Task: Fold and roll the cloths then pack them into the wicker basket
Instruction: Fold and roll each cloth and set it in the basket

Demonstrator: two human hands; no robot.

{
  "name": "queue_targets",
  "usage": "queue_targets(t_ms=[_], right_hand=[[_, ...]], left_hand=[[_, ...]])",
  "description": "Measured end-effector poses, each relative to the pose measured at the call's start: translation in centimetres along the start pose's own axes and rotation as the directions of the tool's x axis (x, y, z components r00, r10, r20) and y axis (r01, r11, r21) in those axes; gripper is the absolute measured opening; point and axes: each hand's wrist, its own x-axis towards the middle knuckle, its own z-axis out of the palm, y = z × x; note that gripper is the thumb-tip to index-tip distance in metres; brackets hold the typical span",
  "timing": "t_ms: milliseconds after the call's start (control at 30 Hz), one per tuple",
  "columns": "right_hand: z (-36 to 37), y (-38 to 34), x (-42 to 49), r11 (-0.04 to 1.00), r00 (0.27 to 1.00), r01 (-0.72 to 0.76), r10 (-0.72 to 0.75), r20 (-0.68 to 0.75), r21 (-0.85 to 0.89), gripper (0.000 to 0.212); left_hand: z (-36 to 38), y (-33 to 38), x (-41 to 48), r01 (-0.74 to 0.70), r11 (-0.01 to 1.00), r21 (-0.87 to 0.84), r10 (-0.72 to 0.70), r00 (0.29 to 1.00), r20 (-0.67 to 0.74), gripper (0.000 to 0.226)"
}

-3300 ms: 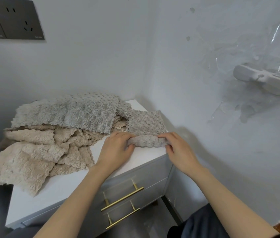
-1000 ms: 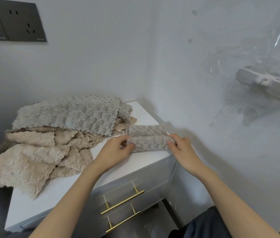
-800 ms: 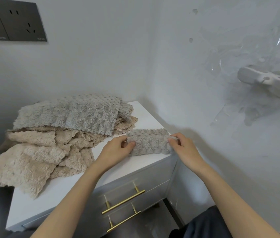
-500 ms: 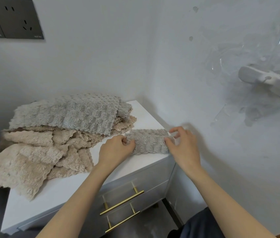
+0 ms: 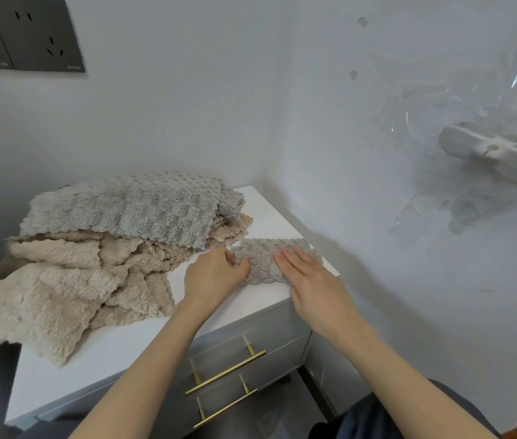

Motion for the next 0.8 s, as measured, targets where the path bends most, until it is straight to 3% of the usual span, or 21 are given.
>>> queue_targets(t_ms=[133,233,333,533,667,800], right_hand=[[-0.5,1.8,-0.8,0.998,0.998,-0.061,0.061,0.003,-0.019,0.059],[-0.6,2.2,-0.9,0.998,0.998,-0.06,0.06,0.015,0.005,0.057],[-0.5,2.3,-0.8,0.997,0.998,-0.061,0.062,-0.024,0.057,0.054],[-1.0,2.0,-0.5,0.985,0.99,-0.134,0.138,-0.03,0.108,0.052],[-1.1,1.9,0.0,0.976,0.989,-0.14,0.146,-0.025,0.167,0.046],[-1.8,2.5,0.1,0.908,0.985,-0.17,0.168,0.037,0.382,0.04]], left_hand=[[-0.1,0.3,-0.7,-0.051,0.995,0.085,0.059,0.994,-0.092,0.024],[0.1,0.3,-1.2,-0.346,0.909,0.232,0.397,0.89,-0.224,0.021],[0.0,0.1,-1.4,-0.575,0.781,0.244,0.609,0.788,-0.094,0.025],[-0.4,-1.3,-1.1,-0.555,0.811,0.184,0.548,0.831,0.093,0.051],[-0.7,-1.4,-0.7,-0.532,0.841,0.1,0.523,0.846,0.104,0.041],[-1.4,-1.0,-0.8,-0.409,0.904,-0.123,0.424,0.895,0.14,0.029]])
